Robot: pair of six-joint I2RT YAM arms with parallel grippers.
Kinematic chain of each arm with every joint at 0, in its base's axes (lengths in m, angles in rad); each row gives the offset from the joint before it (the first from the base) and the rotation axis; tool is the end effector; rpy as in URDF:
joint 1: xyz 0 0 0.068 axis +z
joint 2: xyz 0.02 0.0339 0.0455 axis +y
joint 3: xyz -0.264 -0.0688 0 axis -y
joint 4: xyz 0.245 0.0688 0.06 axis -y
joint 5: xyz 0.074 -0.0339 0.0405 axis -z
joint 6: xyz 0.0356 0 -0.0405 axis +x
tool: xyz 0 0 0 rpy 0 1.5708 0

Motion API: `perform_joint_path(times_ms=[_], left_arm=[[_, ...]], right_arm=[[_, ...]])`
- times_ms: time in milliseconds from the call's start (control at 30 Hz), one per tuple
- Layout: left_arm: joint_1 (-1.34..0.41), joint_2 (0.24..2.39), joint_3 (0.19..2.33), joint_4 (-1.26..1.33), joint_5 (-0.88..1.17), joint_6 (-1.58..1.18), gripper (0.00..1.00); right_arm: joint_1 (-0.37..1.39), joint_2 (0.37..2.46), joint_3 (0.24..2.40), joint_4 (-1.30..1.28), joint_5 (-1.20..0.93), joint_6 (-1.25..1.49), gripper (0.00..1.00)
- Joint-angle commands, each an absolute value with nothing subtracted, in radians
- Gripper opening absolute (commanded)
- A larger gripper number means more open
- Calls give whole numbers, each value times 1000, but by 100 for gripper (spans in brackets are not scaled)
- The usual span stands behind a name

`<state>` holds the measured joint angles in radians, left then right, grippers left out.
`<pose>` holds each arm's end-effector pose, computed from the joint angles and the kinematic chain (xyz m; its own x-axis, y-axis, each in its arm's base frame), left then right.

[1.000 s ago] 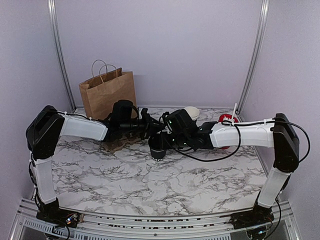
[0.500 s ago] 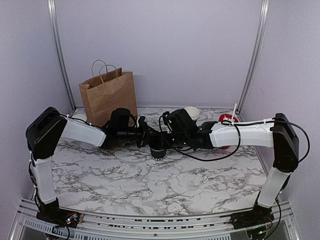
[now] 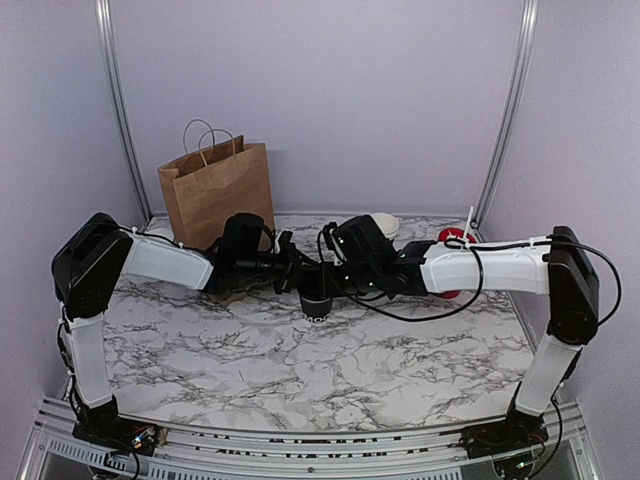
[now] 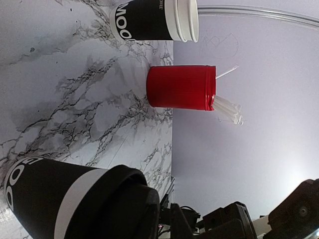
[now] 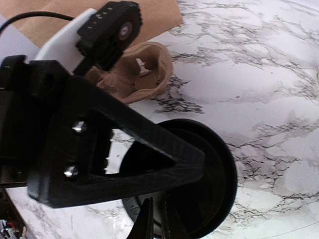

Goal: Pack the takeout coffee

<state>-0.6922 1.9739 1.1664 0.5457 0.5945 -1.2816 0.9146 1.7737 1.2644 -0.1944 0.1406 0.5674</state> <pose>0.3231 -0.2938 0.1940 -0.9628 -0.2332 -0.1365 0.0786 0.2417 -0.9672 0.2478 0.3136 0.2343 -0.7195 -0.0622 -0.6917 -0.3944 0.8563 0.3333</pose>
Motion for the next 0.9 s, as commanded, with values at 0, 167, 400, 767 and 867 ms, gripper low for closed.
perform_joint_path(times_ms=[0,167,400,767,867], left_arm=[[-694,1981,1181,477,607,-1254,11],[-694,1978,1202,460,611,-1245,11],[-694,1977,1217,430,608,-1230,11],[-694,1968,1217,422,602,-1228,11],[-694,1966,1219,420,603,-1226,11]], right_arm=[[863,1653,1202,-26,-52,573,8],[762,1618,1074,252,-361,651,9],[719,1680,905,591,-563,809,9],[681,1790,724,793,-562,994,2],[681,1706,773,651,-524,923,3]])
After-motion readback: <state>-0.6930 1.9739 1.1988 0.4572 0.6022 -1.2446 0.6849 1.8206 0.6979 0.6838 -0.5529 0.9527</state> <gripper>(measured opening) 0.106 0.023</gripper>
